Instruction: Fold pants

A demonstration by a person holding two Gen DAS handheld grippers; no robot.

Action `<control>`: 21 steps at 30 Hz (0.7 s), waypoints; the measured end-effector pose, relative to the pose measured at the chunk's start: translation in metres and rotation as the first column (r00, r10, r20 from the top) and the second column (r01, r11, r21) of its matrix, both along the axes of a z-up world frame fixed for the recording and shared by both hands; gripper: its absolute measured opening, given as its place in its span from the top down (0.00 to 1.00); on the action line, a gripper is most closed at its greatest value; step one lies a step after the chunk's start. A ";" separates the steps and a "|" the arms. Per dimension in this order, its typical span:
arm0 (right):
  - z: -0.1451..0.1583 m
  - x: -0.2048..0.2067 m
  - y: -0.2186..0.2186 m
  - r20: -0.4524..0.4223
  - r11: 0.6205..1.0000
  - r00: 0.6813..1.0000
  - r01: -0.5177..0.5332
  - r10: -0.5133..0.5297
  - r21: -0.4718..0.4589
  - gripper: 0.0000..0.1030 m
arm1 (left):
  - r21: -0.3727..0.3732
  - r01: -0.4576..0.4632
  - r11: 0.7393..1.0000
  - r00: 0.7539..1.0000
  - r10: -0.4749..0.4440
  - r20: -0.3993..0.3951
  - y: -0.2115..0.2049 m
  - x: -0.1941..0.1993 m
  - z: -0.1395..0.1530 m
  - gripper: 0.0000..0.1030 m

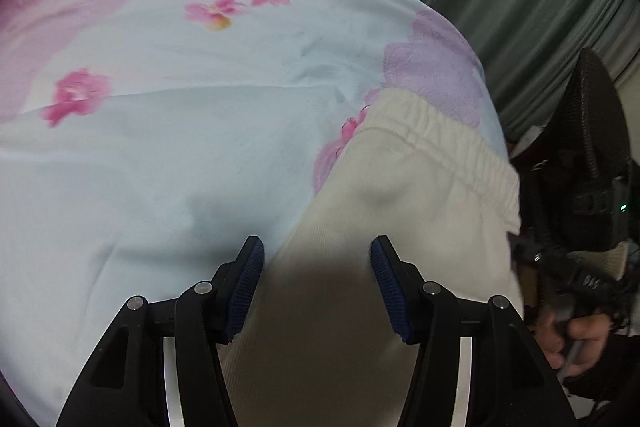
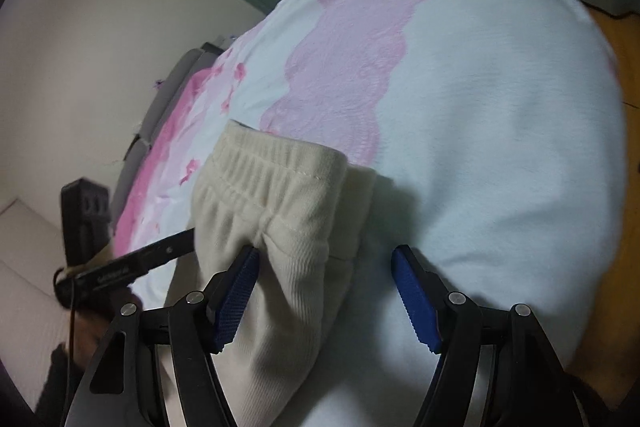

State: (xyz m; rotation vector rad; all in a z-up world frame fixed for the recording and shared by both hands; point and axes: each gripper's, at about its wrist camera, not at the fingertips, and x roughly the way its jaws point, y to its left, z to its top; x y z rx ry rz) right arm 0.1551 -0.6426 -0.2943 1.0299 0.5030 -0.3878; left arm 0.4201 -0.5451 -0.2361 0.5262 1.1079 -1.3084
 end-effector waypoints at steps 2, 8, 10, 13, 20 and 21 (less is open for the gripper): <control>-0.002 0.008 -0.001 0.006 0.999 0.999 -0.032 0.033 -0.018 0.40 | 0.005 0.025 1.000 1.000 -0.025 -0.010 -0.006 0.001 -0.005 0.53; -0.006 0.006 -0.011 0.074 0.996 0.993 -0.089 0.089 -0.009 0.77 | -0.005 0.091 0.996 0.995 -0.091 0.030 -0.010 -0.015 -0.009 0.80; -0.001 0.000 -0.013 0.107 0.997 0.991 -0.078 0.078 -0.008 0.79 | -0.002 0.098 0.995 0.993 -0.097 0.061 -0.015 -0.020 -0.004 0.83; 0.025 -0.008 -0.005 0.139 0.993 0.988 -0.062 0.075 -0.099 0.80 | 0.015 0.108 0.994 0.988 -0.109 0.113 -0.025 -0.024 0.009 0.85; 0.034 -0.009 -0.018 0.129 0.992 0.989 -0.056 0.070 -0.109 0.79 | -0.045 0.097 0.994 0.984 -0.089 0.156 -0.048 -0.020 0.035 0.95; 0.022 -0.007 -0.021 0.104 0.995 0.991 -0.071 0.078 -0.068 0.79 | -0.031 0.087 0.996 0.986 -0.082 0.143 -0.051 -0.017 0.028 0.94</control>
